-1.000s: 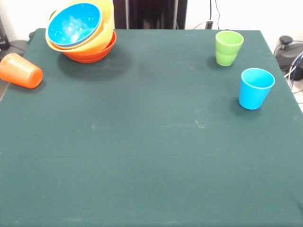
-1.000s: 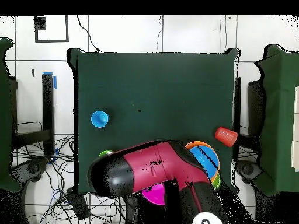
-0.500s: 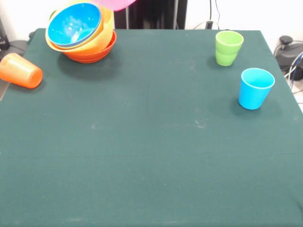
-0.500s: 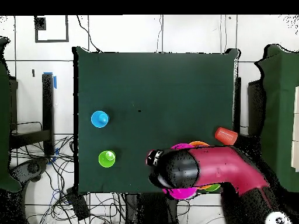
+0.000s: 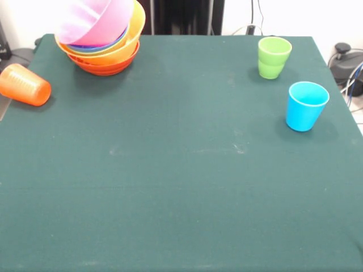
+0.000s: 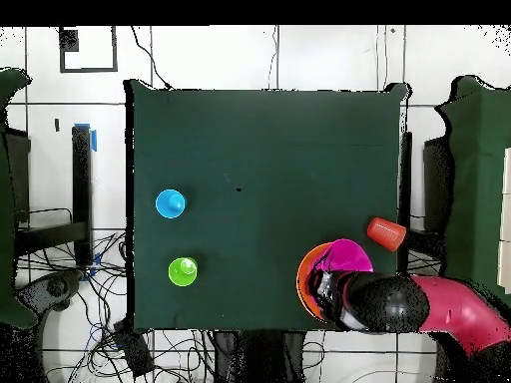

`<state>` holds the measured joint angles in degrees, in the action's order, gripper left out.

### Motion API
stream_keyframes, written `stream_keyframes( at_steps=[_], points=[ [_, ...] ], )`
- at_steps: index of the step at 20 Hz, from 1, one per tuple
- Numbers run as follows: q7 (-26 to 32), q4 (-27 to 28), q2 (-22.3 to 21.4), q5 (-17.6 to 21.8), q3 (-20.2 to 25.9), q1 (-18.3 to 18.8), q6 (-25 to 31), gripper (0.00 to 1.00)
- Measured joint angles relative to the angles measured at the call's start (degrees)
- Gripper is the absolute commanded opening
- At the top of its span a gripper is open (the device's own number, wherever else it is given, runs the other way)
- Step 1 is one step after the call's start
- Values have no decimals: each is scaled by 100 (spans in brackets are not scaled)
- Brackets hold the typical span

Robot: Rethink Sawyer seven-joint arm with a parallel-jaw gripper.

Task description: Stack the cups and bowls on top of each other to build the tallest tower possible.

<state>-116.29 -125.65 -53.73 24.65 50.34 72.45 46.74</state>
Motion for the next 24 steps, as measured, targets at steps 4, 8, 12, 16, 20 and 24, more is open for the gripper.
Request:
stream_keyframes(
  at_steps=[4, 8, 12, 16, 20, 24],
  points=[
    [135, 1, 62, 93, 98, 5, 0, 0],
    [135, -2, 58, 225, 193, -66, 1, 100],
    [135, -2, 58, 229, 220, -78, 1, 100],
    [135, -2, 57, 236, 279, -81, 1, 100],
    [135, -1, 56, 257, 279, -158, 2, 100],
    [135, 0, 47, 433, 197, -564, 1, 100]
  ],
)
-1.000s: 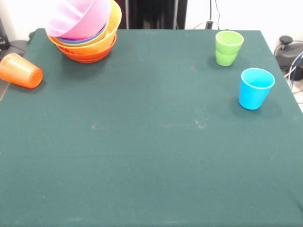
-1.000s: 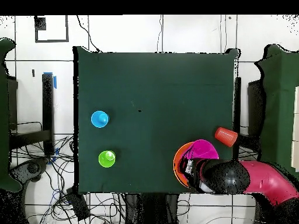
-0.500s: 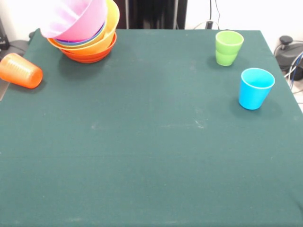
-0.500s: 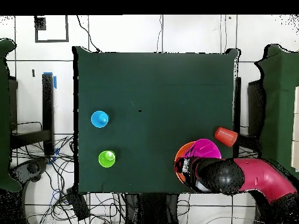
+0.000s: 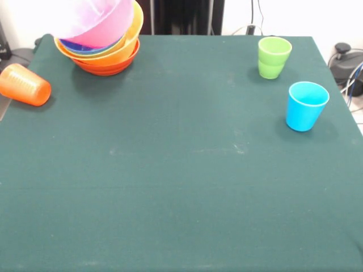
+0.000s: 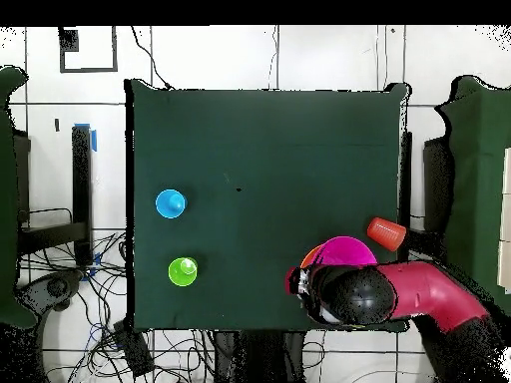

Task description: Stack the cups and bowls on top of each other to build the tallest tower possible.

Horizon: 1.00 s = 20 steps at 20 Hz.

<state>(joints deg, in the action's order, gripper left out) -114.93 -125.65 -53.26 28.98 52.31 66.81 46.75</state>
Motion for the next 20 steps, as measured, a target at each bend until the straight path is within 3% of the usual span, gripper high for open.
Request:
stream_keyframes(
  at_steps=[3, 5, 10, 14, 20],
  points=[
    [0, 0, -6, 189, -117, -406, 0, 100],
    [-7, 2, -16, 410, -293, -947, 0, 100],
    [-7, 16, -27, 641, -569, -1748, 0, 100],
    [-7, 17, -40, 657, -742, -2118, -4, 100],
    [-7, 25, -42, 659, -998, -2167, -62, 100]
  ],
)
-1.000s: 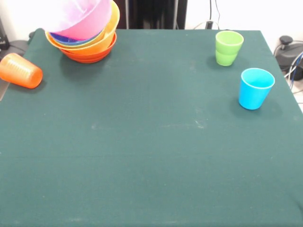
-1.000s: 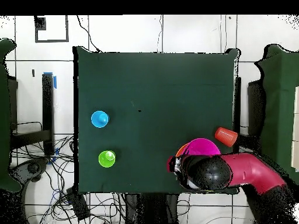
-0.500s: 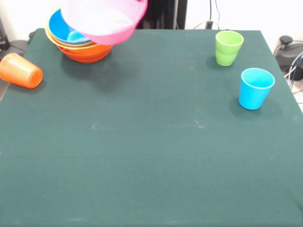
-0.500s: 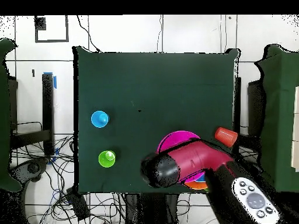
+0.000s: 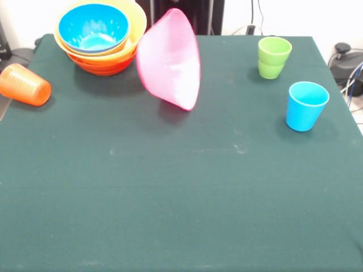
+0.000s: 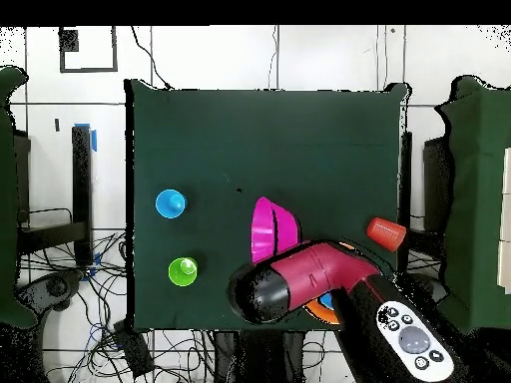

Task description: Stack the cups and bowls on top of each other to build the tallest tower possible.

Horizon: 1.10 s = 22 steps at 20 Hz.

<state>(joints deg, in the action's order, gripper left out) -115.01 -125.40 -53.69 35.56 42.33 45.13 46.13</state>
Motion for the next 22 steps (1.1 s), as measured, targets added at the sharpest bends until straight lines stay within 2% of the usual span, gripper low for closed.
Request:
stream_keyframes(
  at_steps=[7, 15, 20, 22],
  points=[
    [0, 3, -17, -1, -261, 48, -6, 100],
    [0, 36, -37, -2, -358, 64, -20, 100],
    [0, 340, 435, 31, -546, 53, -312, 100],
    [0, 610, 860, 113, -698, 11, -585, 100]
  ],
)
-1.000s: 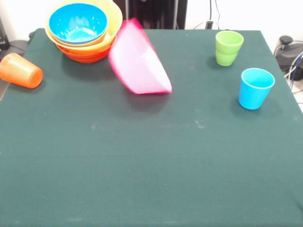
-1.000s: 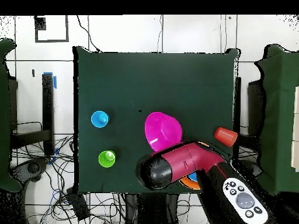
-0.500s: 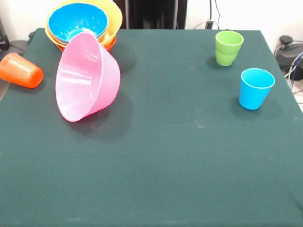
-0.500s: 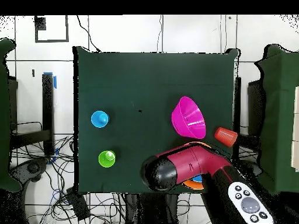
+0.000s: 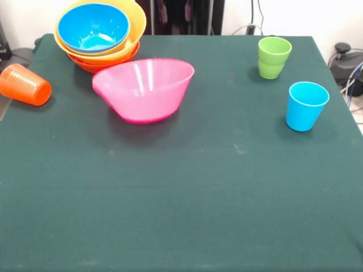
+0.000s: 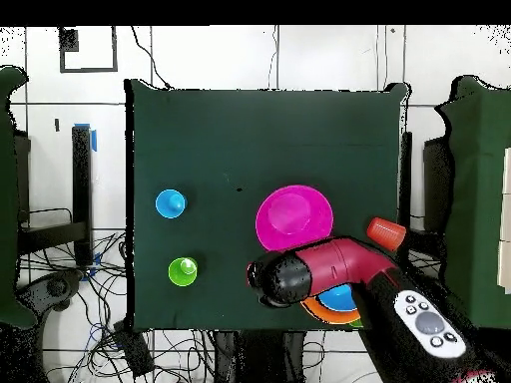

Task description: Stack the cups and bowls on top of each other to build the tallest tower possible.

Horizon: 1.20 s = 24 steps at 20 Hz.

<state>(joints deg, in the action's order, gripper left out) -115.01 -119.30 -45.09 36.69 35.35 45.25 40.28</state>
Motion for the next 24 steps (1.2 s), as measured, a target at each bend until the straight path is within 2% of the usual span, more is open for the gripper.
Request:
stream_keyframes(
  at_steps=[3, 5, 7, 9, 11, 16, 19, 24],
  points=[
    [0, 391, 565, 145, -232, -145, -401, 100],
    [-1, 510, 714, 220, -334, -239, -532, 100],
    [-13, 716, 943, 383, -548, -472, -758, 100],
    [-85, 1018, 1246, 614, -932, -957, -1111, 100],
    [-138, 1175, 1408, 695, -1147, -1260, -1307, 100],
    [-237, 1339, 1633, 710, -1555, -1788, -1678, 100],
    [-292, 1342, 1678, 707, -1808, -1961, -1862, 100],
    [-319, 1340, 1726, 639, -2057, -2017, -1990, 100]
  ],
)
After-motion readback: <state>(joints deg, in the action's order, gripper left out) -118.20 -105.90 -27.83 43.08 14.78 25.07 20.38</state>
